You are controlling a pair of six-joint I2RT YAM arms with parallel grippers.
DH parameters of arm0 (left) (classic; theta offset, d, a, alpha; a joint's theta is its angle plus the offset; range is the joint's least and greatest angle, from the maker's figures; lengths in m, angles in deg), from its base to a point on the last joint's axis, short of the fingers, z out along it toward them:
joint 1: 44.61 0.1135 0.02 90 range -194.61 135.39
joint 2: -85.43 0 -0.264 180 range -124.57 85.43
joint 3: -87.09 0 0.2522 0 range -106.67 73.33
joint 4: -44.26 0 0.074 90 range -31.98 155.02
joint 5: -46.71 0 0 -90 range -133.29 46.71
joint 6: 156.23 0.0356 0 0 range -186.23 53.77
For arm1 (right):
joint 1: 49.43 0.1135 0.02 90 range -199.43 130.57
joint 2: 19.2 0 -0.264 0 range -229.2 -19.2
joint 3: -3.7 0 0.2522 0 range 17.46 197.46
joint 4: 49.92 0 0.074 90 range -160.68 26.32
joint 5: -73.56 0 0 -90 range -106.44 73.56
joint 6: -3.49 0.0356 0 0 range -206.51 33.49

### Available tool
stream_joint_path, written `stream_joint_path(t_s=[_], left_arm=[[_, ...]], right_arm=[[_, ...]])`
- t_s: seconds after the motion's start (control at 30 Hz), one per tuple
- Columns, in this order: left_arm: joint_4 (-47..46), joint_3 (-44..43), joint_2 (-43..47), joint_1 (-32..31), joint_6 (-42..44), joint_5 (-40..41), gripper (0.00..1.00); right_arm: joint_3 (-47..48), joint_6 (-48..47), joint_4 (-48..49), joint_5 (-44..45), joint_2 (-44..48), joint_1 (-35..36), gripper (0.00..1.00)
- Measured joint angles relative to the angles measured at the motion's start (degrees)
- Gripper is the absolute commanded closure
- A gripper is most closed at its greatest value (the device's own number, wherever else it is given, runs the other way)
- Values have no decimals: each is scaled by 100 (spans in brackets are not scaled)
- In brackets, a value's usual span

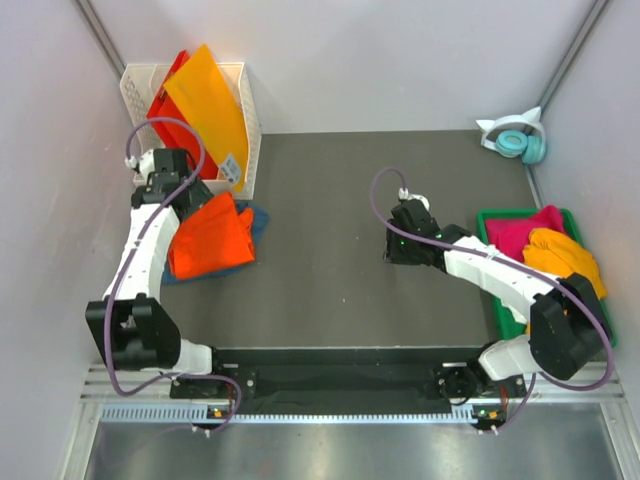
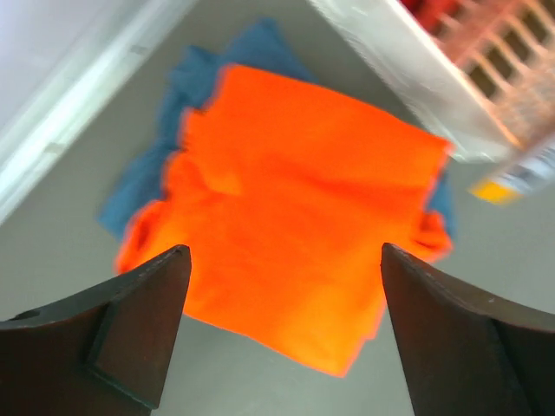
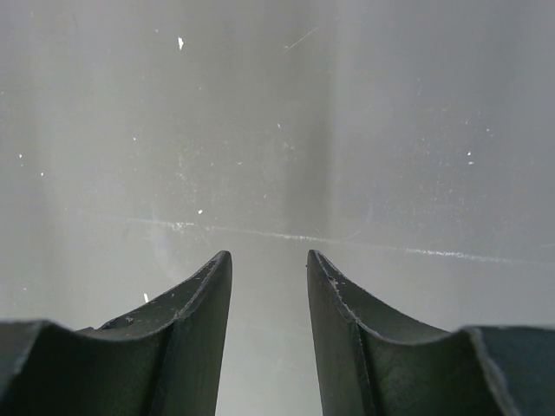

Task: Fold and stack the t-shirts
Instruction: Neatly place the folded tshirt to the corner

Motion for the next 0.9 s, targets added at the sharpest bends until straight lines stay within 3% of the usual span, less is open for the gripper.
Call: stream_joint_path(t_s=[0.1,0.2,0.43,0.63,0.9], left_arm=[[-332,428,199,-175,-31,-417,49],[-535,981,184,-483,-74,-732,66],[-688,1845,136,-782,-282,-1054,77],[-699,2074,101,-728,-546,-822,78],[-813,2542,-219,87,-881,-1021,74]], right_arm=[[0,17,0,4,0,2,60],[0,24,-4,7,0,2,60],[98,26,-151,28,-76,13,60],[494,33,-332,109,-391,199,60],[955,72,-595,229,-800,468,60]])
